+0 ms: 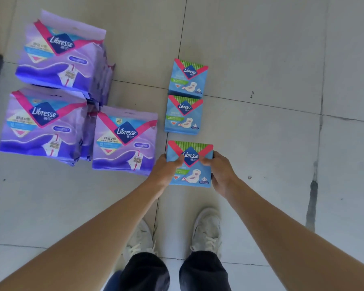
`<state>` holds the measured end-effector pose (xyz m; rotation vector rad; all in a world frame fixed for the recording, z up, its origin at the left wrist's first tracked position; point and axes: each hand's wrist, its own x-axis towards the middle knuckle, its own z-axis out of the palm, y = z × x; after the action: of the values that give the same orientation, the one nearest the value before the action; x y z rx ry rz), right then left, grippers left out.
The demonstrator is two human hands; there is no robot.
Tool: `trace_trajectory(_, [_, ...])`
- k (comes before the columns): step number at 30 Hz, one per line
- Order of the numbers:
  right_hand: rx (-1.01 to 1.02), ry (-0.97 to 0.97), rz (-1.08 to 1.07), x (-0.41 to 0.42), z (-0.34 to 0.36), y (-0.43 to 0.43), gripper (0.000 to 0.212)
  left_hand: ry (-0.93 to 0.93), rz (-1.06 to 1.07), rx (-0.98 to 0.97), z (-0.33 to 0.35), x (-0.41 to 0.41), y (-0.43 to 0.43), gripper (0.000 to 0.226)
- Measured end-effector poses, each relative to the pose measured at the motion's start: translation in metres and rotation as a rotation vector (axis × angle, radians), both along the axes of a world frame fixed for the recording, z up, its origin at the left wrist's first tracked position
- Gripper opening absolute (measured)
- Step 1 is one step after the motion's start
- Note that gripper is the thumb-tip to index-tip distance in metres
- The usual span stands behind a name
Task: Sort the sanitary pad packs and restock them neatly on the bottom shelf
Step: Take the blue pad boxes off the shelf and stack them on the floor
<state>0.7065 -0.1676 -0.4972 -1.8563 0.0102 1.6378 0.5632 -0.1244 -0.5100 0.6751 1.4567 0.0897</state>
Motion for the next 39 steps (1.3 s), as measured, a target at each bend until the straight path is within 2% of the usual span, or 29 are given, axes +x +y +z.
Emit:
trace_trajectory(6, [0.001,0.024,-0.028,-0.015,-0.065,0.020,0.020,0.195,-0.051,0.129,-0.061,0.001,0.013,0.035])
trace_trajectory(12, [-0.010,-0.015,-0.061,-0.012,-0.094,0.028,0.018,0.256,-0.153,0.213,-0.087,0.011,0.024,0.050])
trace_trajectory(17, [0.013,-0.046,-0.066,-0.005,-0.104,0.038,0.015,0.350,-0.172,0.244,-0.100,0.020,0.035,0.039])
trace_trajectory(19, [0.001,-0.059,-0.049,-0.003,-0.106,0.040,0.020,0.381,-0.188,0.293,-0.097,0.023,0.036,0.035])
trace_trajectory(21, [-0.022,-0.079,-0.016,-0.002,-0.108,0.041,0.021,0.451,-0.277,0.354,-0.091,0.026,0.036,0.034])
trace_trajectory(23, [-0.083,-0.152,0.046,-0.003,-0.105,0.041,0.016,0.535,-0.411,0.414,-0.080,0.029,0.035,0.043])
trace_trajectory(26, [-0.194,-0.276,0.113,-0.001,-0.087,0.039,0.031,0.579,-0.592,0.477,-0.056,0.030,0.033,0.059])
trace_trajectory(28, [-0.231,-0.356,0.215,0.003,-0.060,0.038,0.022,0.565,-0.683,0.460,-0.032,0.029,0.031,0.057])
trace_trajectory(29, [-0.234,-0.382,0.286,0.004,-0.041,0.038,0.010,0.548,-0.693,0.436,-0.018,0.028,0.032,0.052])
trace_trajectory(32, [-0.207,-0.502,0.585,0.009,0.022,0.041,0.037,0.513,-0.776,0.415,0.036,0.022,0.037,0.034])
trace_trajectory(36, [-0.111,-0.691,1.090,0.008,0.115,0.056,0.037,0.592,-1.021,0.508,0.124,0.011,0.052,0.032])
trace_trajectory(39, [-0.030,-0.774,1.334,-0.001,0.186,0.083,0.037,0.654,-1.109,0.578,0.192,-0.002,0.072,0.029])
